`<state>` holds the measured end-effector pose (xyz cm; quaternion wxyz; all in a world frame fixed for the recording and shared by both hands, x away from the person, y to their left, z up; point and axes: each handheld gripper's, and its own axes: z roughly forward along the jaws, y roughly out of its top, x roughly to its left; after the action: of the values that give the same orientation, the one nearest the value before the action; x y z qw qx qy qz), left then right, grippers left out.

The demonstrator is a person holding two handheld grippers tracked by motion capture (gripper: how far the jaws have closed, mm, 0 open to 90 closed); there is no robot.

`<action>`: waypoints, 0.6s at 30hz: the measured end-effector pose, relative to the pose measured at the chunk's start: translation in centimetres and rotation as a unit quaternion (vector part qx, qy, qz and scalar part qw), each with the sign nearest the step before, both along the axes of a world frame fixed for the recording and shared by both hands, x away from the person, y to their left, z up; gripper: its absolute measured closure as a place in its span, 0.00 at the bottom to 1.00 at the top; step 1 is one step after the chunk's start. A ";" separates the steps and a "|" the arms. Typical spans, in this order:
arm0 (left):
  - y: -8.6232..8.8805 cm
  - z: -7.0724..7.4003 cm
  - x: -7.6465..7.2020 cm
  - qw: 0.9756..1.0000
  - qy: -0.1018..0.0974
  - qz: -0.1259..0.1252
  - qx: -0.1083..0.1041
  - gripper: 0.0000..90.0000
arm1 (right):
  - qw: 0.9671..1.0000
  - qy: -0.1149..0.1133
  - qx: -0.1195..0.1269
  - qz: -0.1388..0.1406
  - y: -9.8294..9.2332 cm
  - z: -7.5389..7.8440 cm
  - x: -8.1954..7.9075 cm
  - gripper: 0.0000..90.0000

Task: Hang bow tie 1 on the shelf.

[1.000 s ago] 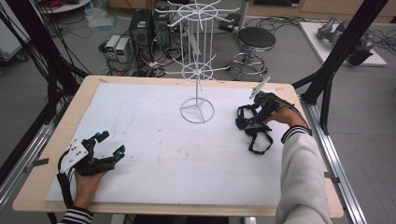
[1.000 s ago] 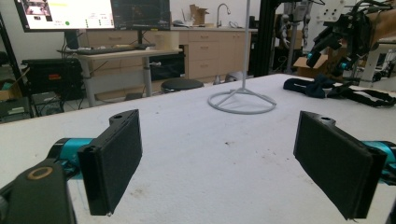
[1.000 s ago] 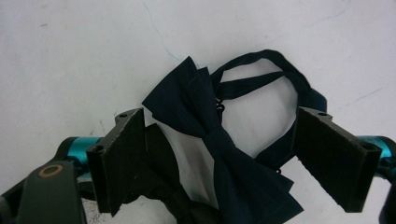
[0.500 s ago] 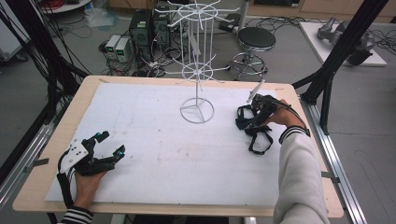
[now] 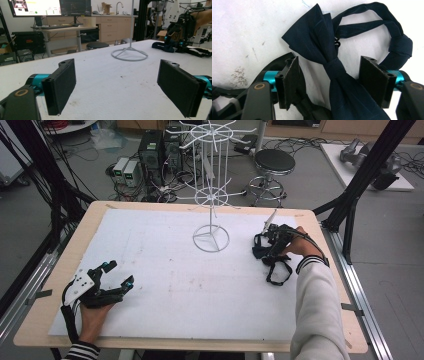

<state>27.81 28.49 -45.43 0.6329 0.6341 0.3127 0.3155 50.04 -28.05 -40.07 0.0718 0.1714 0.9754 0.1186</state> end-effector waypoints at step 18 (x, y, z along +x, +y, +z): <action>0.0 0.0 0.0 1.000 0.000 0.000 0.001 0.18 | 0.999 -0.005 -0.028 0.028 0.5 -0.6 0.0 0.58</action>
<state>27.81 28.48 -45.43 0.6325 0.6343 0.3127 0.3160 50.08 -27.59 -40.68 0.0782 0.1418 0.9824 0.0936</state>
